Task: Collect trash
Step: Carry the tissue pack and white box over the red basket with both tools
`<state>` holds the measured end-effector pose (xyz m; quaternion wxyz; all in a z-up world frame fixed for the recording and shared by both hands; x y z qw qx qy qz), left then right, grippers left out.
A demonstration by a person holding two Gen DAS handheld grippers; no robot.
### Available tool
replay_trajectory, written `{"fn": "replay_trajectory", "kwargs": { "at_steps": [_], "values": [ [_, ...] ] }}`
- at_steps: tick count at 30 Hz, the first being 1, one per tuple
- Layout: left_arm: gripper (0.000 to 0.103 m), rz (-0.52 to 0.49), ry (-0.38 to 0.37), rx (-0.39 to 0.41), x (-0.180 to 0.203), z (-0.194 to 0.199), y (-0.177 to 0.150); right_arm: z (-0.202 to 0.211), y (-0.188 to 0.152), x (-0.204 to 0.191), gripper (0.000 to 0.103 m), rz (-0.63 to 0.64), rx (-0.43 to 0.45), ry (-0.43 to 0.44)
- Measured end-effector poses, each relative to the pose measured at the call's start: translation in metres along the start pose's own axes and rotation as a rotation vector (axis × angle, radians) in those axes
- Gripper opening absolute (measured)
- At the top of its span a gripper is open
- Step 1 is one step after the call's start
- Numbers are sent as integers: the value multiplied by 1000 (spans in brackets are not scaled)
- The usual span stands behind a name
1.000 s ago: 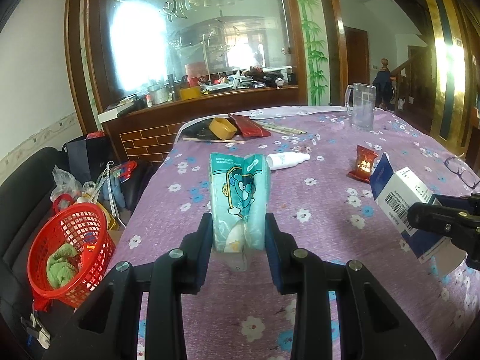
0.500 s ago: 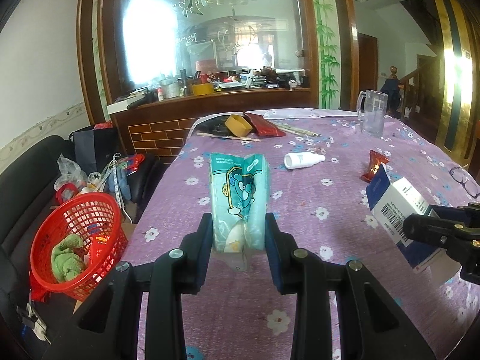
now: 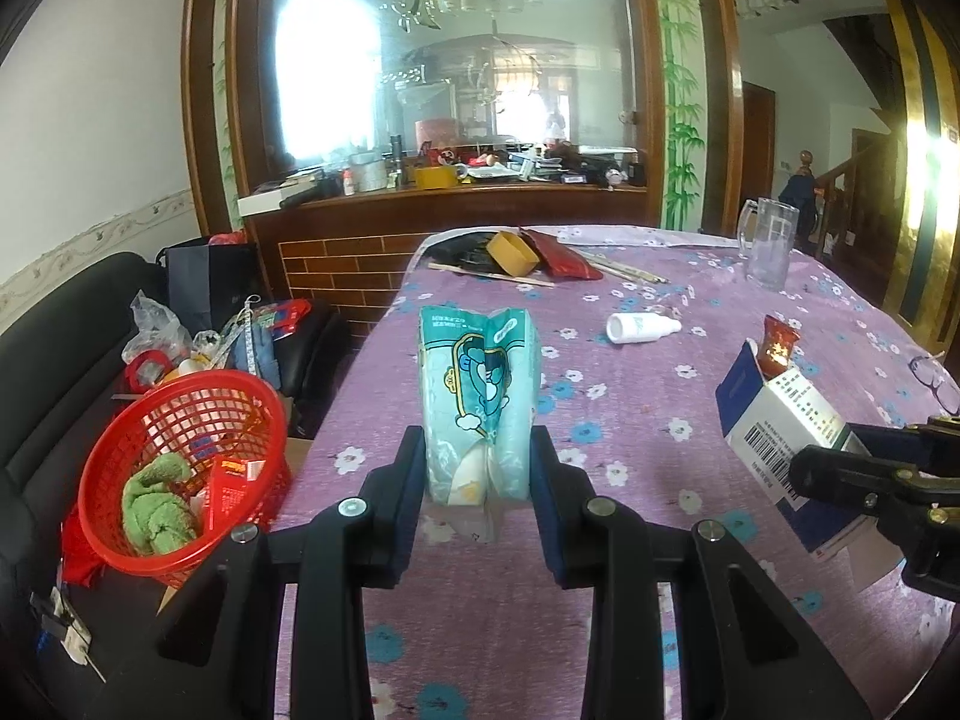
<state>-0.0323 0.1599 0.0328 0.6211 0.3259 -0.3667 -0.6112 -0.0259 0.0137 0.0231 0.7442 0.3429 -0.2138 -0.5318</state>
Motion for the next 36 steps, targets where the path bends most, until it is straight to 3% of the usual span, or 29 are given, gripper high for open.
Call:
{"fn": "replay_trajectory", "kwargs": {
  "at_steps": [11, 19, 28, 36],
  "values": [
    [32, 82, 48, 30, -51, 18, 4, -15, 9, -44, 39, 54, -23, 48],
    [32, 197, 104, 61, -120, 40, 10, -22, 30, -97, 39, 124, -23, 105],
    [32, 313, 159, 27, -207, 49, -11, -41, 56, -159, 39, 149, -52, 189],
    [32, 372, 152, 0, -243, 47, -22, -68, 72, -214, 40, 139, -123, 289]
  ]
}}
Point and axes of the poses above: each gripper's, at about its wrist camera, not at the fingertips, and z roughly against the way its jaws point, x to its right, y to its top, the point moved 9 cm from there along -z, roughly the way its jaws point, and after that the axes turned 12 degrees about -y, right-handed, at the moved point
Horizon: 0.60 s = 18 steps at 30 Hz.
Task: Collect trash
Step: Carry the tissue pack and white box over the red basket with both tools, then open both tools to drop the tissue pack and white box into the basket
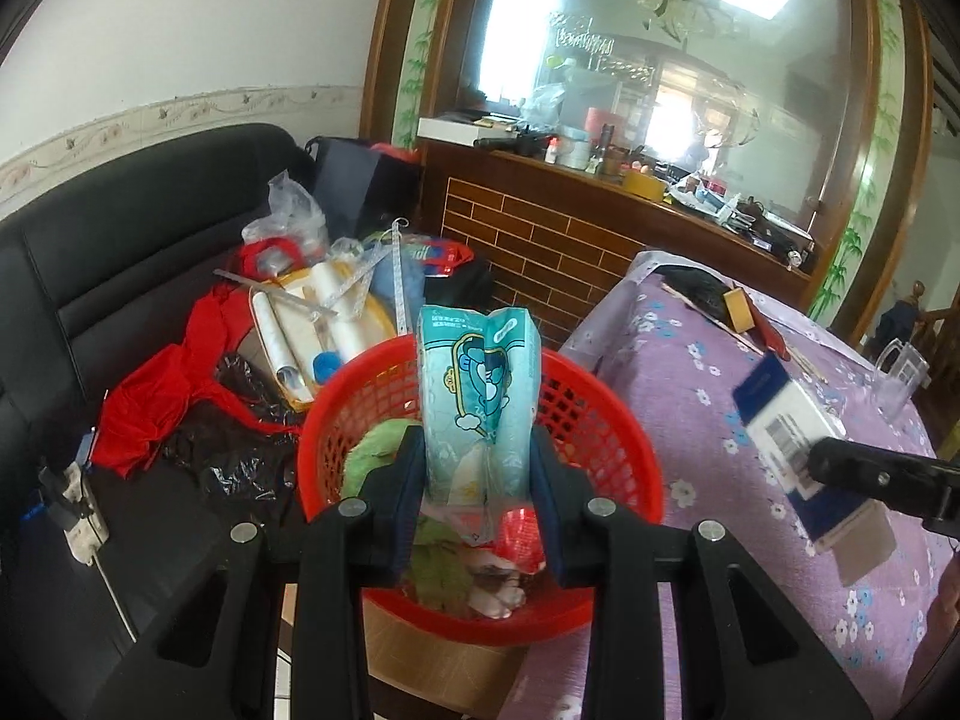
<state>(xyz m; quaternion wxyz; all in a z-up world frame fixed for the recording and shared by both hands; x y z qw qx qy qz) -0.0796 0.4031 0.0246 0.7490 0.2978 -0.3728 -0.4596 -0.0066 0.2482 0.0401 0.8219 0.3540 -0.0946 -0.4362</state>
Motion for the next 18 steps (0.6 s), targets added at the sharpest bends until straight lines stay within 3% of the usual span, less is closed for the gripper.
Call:
{"fn": "replay_trajectory", "kwargs": {
  "at_steps": [8, 12, 13, 18],
  "values": [
    [35, 6, 7, 4, -8, -5, 15, -34, 24, -43, 40, 14, -24, 47],
    [49, 34, 18, -6, -17, -11, 17, -49, 35, -54, 41, -7, -30, 60],
    [52, 42, 14, -9, -18, -13, 17, -53, 39, -57, 46, -6, -32, 73],
    [59, 27, 6, -14, -15, -11, 12, -51, 40, -42, 52, -33, -19, 74]
  ]
}}
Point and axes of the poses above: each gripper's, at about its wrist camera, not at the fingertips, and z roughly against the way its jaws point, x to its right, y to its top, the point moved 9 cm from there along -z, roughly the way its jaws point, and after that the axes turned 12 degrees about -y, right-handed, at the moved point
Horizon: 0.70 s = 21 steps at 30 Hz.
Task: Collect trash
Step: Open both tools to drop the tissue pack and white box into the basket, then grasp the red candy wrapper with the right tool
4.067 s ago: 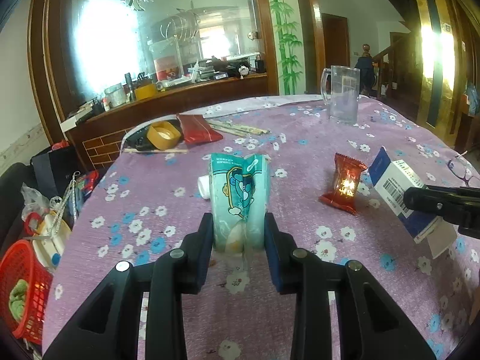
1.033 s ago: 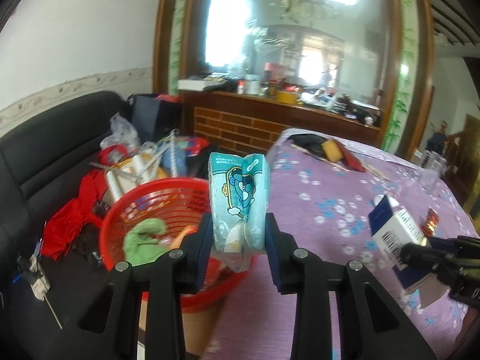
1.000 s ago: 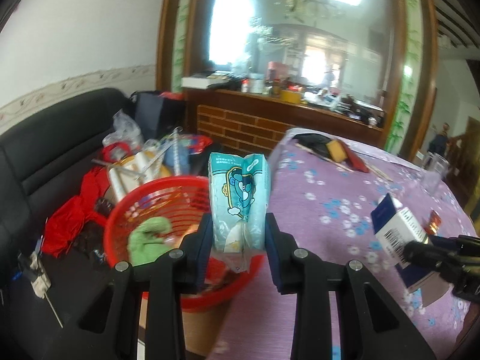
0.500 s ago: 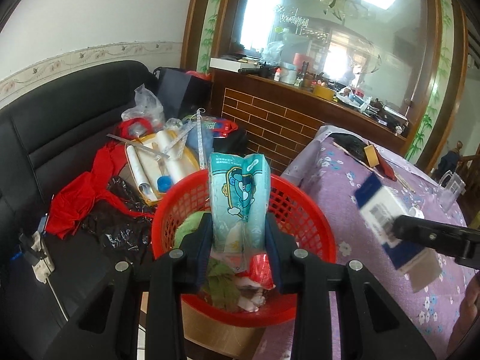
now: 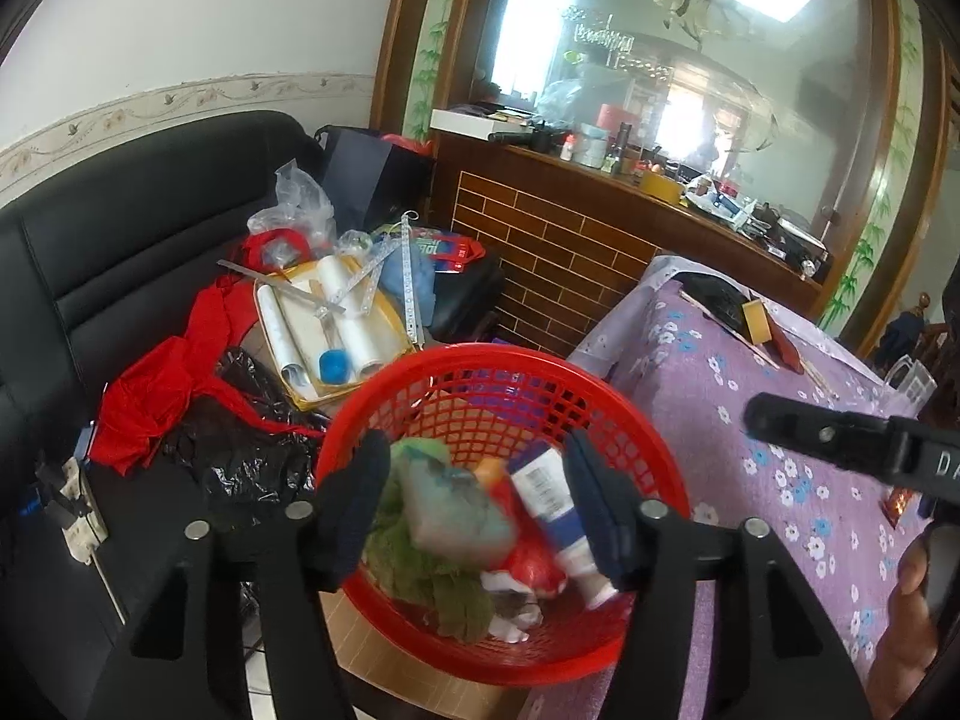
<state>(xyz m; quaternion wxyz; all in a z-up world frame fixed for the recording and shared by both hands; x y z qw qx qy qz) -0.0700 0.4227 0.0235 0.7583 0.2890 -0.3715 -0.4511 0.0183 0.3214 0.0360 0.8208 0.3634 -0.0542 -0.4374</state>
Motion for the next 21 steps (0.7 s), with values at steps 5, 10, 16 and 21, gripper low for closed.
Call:
{"fn": "replay_trajectory", "kwargs": {
  "at_steps": [5, 10, 16, 21],
  "values": [
    [60, -18, -35, -11, 23, 1, -8, 18, -14, 45, 52, -72, -1, -23],
    [60, -90, -77, -37, 67, -2, -19, 39, -34, 94, 52, -124, -1, -86],
    [61, -194, -140, -86, 136, -11, -41, 76, -63, 171, 52, -245, 19, -175],
    [66, -285, -178, -128, 190, -21, -60, 114, -84, 246, 52, -357, 41, -278]
  ]
}}
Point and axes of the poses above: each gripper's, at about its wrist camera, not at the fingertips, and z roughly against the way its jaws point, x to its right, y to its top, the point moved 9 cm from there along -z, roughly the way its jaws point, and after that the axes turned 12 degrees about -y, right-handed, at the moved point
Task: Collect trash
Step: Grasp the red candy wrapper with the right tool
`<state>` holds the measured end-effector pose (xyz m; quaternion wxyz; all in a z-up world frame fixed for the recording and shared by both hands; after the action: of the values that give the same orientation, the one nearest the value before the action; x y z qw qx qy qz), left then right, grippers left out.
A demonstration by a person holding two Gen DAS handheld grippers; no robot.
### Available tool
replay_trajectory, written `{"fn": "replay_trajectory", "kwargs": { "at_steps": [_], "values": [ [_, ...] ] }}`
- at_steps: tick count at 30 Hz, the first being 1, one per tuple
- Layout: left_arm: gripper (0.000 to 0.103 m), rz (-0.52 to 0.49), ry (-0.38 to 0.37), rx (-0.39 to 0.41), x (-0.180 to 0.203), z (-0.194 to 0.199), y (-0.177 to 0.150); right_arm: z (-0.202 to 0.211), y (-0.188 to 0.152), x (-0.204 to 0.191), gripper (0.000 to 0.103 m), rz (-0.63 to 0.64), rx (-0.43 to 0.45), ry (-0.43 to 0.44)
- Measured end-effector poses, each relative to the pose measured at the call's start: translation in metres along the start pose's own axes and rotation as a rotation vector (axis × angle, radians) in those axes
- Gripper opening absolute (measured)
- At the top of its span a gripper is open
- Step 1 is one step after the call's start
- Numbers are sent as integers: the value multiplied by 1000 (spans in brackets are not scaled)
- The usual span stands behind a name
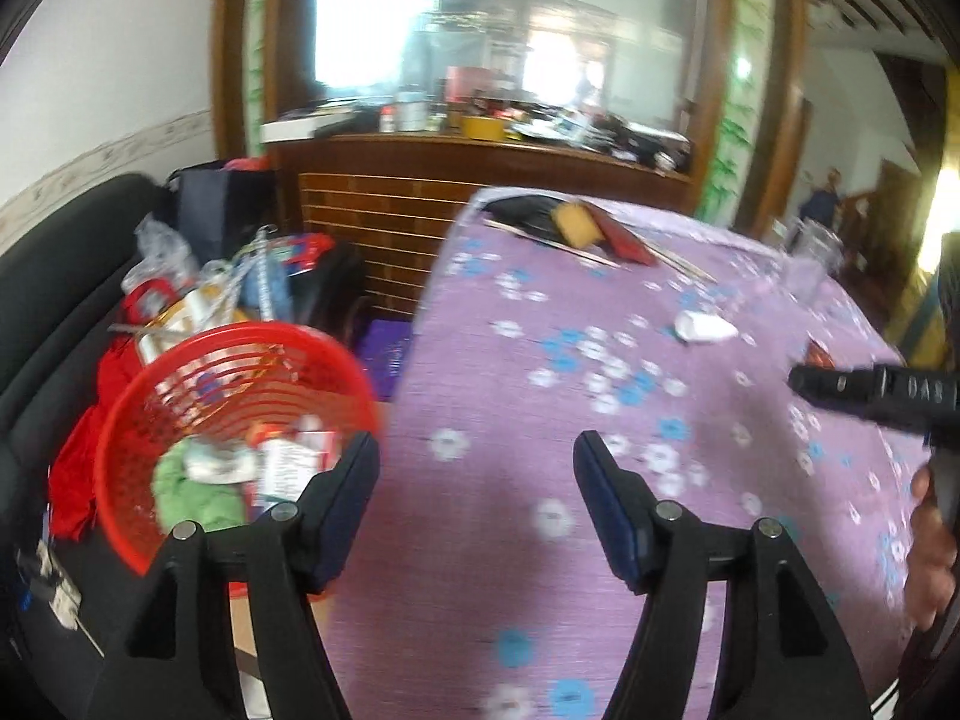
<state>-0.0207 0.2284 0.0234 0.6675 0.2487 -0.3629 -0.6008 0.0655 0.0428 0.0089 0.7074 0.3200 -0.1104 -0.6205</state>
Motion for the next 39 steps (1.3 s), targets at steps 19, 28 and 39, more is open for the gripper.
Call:
{"fn": "replay_trajectory", "kwargs": {
  "at_steps": [19, 28, 39],
  "values": [
    [73, -183, -91, -118, 114, -47, 18, -51, 64, 215, 52, -391, -66, -225],
    [80, -263, -104, -186, 152, -102, 51, -76, 56, 208, 34, -299, -52, -213],
    [80, -181, -165, -283, 176, -221, 86, -50, 62, 220, 32, -365, 29, -92]
  ]
}}
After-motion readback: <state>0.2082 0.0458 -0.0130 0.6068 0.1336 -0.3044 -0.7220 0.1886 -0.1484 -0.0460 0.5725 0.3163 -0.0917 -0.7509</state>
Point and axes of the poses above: each gripper's, at about its wrist camera, not at the fingertips, and z roughly against the way its jaws point, x to its right, y to its top, the point moved 9 cm from there along -z, roughly the way its jaws point, and after that the axes turned 12 degrees about -y, right-handed, at the moved point
